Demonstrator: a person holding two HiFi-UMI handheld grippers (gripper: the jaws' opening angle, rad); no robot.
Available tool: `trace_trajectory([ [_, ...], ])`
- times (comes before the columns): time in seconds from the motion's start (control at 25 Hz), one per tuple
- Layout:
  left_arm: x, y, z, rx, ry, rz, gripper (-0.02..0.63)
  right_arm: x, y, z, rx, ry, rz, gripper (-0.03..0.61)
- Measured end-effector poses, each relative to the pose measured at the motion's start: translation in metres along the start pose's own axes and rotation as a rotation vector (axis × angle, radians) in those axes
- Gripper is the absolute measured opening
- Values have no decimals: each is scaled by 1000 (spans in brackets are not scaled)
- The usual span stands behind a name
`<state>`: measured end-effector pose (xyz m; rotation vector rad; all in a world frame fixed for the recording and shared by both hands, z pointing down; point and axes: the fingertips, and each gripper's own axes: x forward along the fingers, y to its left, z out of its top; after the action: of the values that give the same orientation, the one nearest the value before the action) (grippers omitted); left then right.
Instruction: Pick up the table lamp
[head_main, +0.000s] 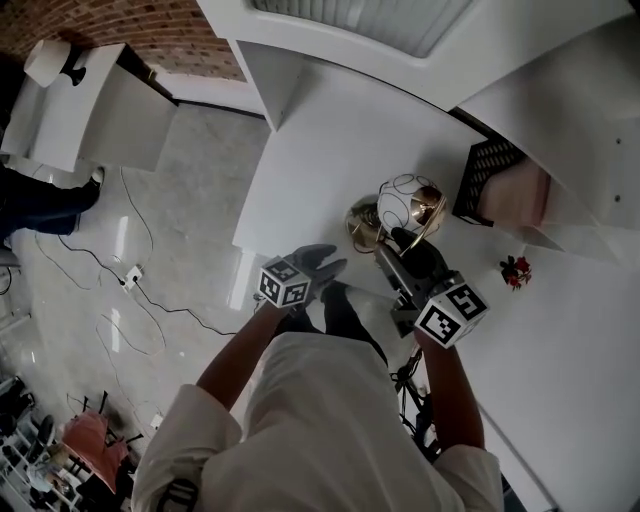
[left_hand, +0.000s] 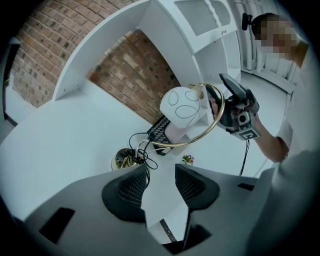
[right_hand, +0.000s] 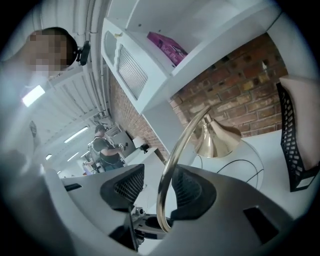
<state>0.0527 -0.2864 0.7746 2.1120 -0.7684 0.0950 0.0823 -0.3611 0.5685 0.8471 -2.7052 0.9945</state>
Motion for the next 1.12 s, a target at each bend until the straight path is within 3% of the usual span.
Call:
trace_trajectory([
  [0.28,16,19,-13,-102,-20,25,196,20,3,9,86,-21,100,186],
  [0.44,20,29,-20,-174,-43,36,196,26,5,21,164,-53,150,161],
  [0.64,26,42,-29,-241,-66,49,195,32,7,32,188,-64,192,128],
  [0.84,32,51,-38,-300,-84,54,195,33,5,35,217,-62,182,30],
  [1.12,36,60,-36,-372,-114,56,211,33,2,35,223,-49,182,-6],
])
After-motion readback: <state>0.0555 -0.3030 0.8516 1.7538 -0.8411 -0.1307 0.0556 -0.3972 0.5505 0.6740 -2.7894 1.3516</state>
